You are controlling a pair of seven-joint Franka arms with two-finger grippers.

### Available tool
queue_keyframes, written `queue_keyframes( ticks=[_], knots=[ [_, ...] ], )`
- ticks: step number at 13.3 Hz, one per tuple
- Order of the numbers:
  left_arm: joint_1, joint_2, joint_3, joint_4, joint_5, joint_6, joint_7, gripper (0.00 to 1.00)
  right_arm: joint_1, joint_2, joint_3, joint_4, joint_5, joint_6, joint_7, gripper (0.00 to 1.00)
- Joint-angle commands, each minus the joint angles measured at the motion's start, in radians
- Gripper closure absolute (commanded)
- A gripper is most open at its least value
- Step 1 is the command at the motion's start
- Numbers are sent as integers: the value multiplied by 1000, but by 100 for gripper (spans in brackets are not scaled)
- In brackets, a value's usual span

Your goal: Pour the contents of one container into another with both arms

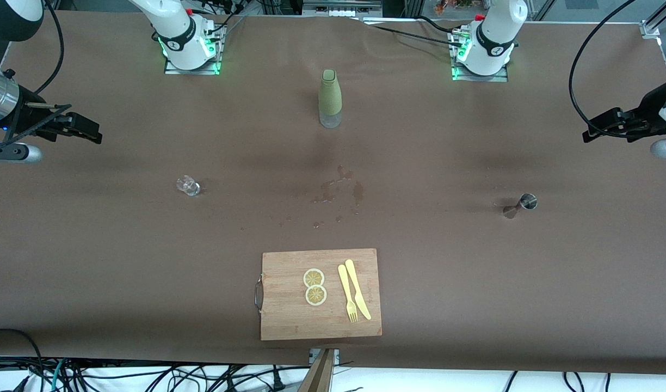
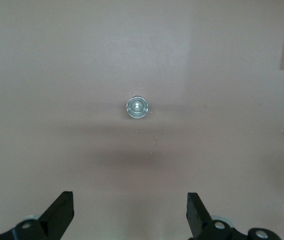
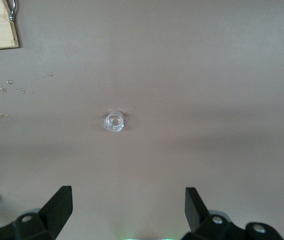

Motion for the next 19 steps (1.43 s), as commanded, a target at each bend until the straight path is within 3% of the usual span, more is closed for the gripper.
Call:
queue_keyframes(
  ticks=[1,19],
  knots=[
    [5,-20,-1,4,-13,-12,21,0,-8,10,7,24,15,-7,-5,0],
    [7,-27,-4,-23,4,-4,17,0,21,48,9,17,9,-33,-19,0]
  ],
)
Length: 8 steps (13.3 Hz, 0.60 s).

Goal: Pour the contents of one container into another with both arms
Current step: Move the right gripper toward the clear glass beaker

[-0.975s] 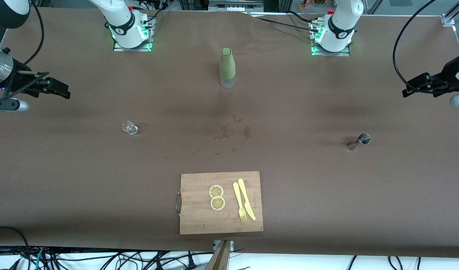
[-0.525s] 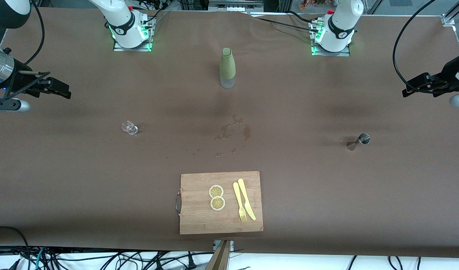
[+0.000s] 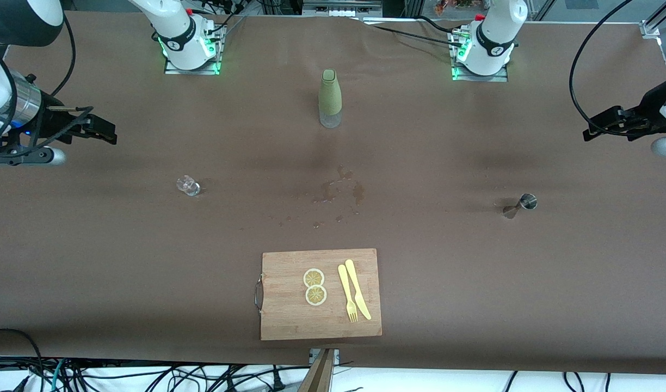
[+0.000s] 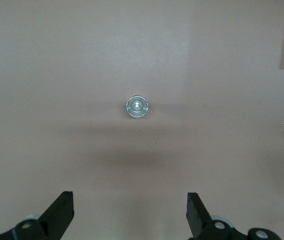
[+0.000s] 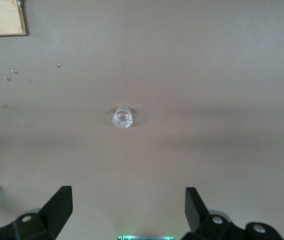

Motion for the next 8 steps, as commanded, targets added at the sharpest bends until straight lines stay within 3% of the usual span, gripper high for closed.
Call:
queue_keyframes(
  ticks=[1,4,8],
  knots=[
    [7,-21,-4,-19,4,-2,16,0,-14,27,-8,19,4,-54,-26,0],
    [7,-22,-4,-19,4,-3,16,0,-68,53,-14,16,2,-95,-188,0],
    [7,-22,-4,-19,4,-3,16,0,-147,95,-15,15,15,-90,-561,0]
  ],
)
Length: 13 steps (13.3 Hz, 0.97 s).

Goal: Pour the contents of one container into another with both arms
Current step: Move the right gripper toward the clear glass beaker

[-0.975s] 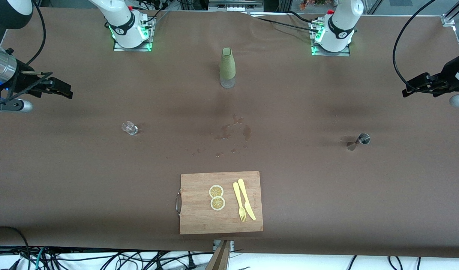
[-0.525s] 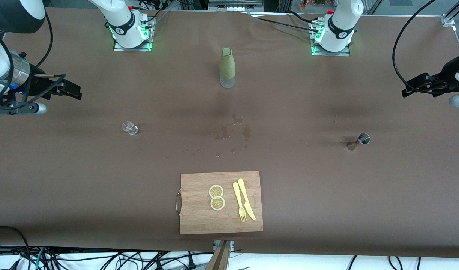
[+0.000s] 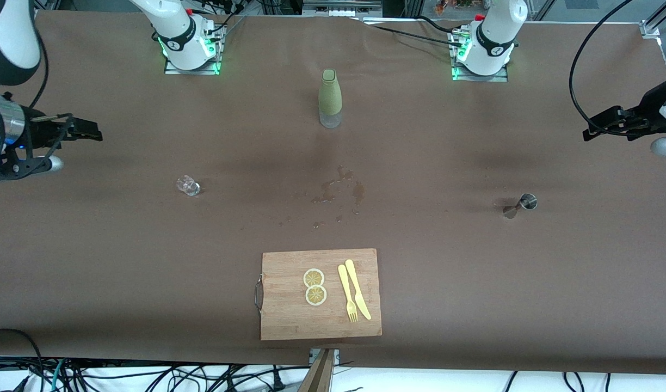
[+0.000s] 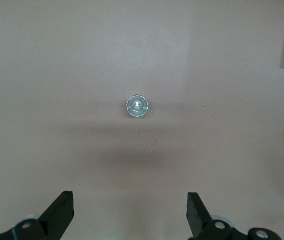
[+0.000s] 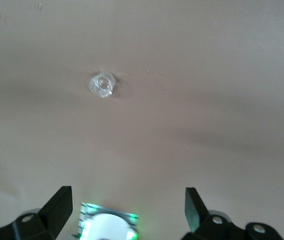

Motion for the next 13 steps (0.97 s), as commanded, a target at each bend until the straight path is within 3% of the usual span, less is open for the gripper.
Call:
queue_keyframes(
  ticks=[1,4,6,13],
  knots=[
    [7,-22,-4,-19,4,-2,16,0,-25,17,6,16,15,-23,-213,0],
    [7,-22,-4,-21,4,-2,16,0,-60,59,6,11,21,-34,-469,0],
    [7,-22,-4,-21,4,-2,16,0,-128,105,2,13,152,-29,-666,0],
    [8,-22,-4,-33,4,1,19,0,-211,272,2,13,358,24,-1182,0]
  ],
)
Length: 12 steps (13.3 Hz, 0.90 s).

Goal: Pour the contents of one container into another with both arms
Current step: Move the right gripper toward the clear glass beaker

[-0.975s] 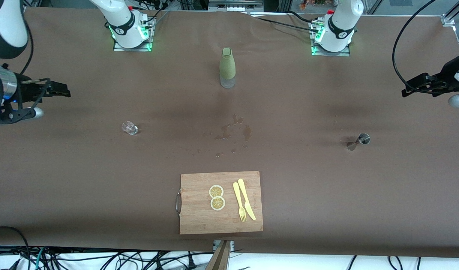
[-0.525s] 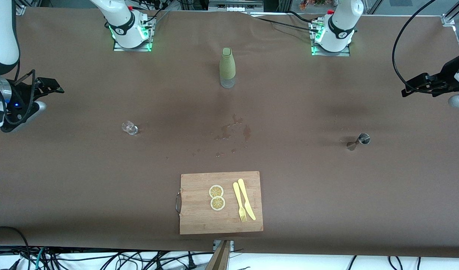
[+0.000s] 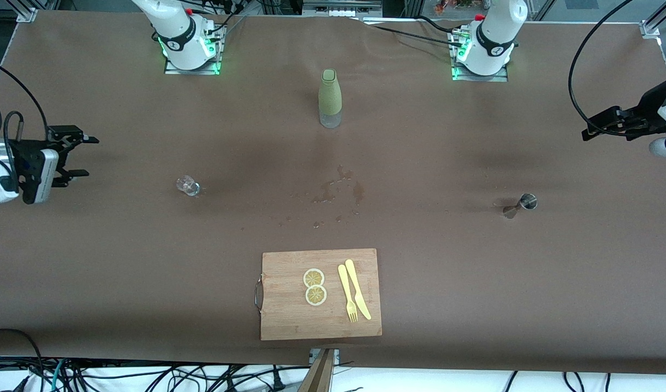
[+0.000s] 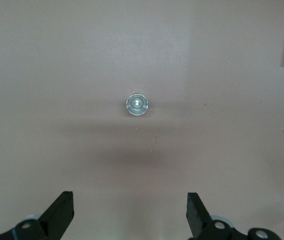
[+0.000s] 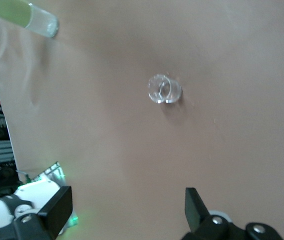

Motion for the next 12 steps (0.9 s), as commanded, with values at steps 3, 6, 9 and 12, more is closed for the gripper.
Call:
queue_keyframes(
  ticks=[3,6,9,12],
  knots=[
    [20,-21,-1,-103,10,78,22,0,-31,133,8,14,180,36,-385,0],
    [63,-22,1,-244,60,263,131,0,-50,204,8,13,312,24,-577,0],
    [103,-10,1,-350,72,394,147,0,-79,311,8,-1,453,17,-750,0],
    [149,30,1,-444,71,564,267,0,-77,360,12,-2,526,9,-843,0]
  ],
)
